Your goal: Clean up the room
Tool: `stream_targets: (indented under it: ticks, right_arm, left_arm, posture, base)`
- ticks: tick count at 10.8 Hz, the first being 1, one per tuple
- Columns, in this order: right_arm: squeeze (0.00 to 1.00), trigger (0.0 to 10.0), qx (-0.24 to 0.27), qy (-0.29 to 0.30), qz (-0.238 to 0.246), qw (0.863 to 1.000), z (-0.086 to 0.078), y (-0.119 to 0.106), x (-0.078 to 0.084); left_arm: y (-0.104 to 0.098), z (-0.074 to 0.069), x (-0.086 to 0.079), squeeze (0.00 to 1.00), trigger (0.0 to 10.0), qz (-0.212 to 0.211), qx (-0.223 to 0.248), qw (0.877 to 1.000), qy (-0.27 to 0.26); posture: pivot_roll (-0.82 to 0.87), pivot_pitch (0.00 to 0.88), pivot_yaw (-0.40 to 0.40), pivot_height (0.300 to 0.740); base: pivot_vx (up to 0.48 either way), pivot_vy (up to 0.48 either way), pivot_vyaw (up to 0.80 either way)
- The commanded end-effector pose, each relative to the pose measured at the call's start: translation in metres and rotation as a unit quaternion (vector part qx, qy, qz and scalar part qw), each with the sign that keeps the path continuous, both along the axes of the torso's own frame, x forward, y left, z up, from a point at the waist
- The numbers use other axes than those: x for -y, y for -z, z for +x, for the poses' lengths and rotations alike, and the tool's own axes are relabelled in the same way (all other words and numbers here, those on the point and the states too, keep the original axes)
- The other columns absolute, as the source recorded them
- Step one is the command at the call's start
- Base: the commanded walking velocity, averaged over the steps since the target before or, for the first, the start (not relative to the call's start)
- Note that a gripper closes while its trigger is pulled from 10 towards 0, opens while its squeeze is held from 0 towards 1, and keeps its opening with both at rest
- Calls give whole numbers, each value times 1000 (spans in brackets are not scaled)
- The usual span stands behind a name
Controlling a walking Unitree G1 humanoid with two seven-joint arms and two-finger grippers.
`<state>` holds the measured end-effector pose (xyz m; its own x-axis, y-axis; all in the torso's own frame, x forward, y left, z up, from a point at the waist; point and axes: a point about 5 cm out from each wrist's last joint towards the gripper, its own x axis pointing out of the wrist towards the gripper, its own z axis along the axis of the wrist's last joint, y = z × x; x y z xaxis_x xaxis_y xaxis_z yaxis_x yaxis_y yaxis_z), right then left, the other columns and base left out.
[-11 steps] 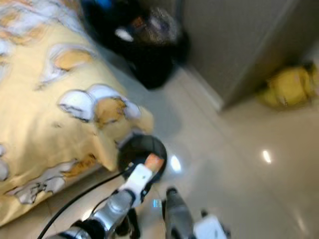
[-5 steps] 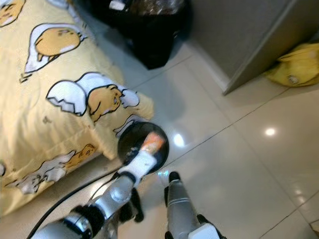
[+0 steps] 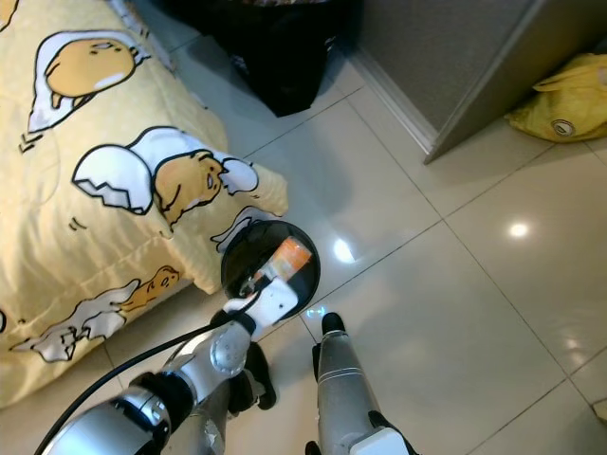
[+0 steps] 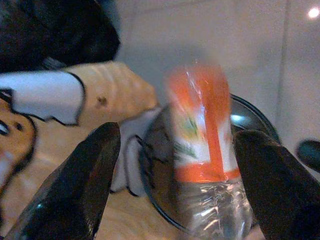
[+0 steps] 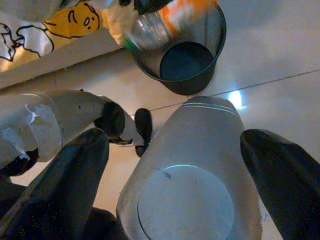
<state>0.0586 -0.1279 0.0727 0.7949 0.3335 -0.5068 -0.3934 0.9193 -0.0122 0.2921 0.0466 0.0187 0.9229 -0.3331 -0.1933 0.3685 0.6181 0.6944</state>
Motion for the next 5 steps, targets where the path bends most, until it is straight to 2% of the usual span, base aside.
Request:
stream_targets:
  ticks: [1,2,3,4,5]
  right_arm:
    - [0,10000,-20,-7,2,1000,-5,2,-2]
    - [0,10000,-20,-6,1,1000,-5,1,-1]
    - [0,10000,-21,-9,0,1000,-7,2,-2]
    - [0,10000,-16,-10,0,1000,-4,3,-2]
    - [0,10000,0,6,3,1000,10,6,1]
  left_arm:
    - [7,-7,-1,1000,10000,16,2,1000,8]
    - [1,-3,0,1000,10000,19,22,1000,9]
    - [4,-3,-2,1000,10000,24,16,1000,3]
    - [10,-8,-9,0,10000,12,0,1000,-12]
    - [21,-20,-21,0,10000,-67,-53,996,-38]
  posture:
    - [-504,486,105,740]
    - [-505,494,101,740]
    - [-504,487,105,740]
    - [-498,475,110,740]
    - [-461,415,128,740]
  base:
    - [0,0,0]
    - [0,0,0]
    - [0,0,0]
    - [0,0,0]
    - [0,0,0]
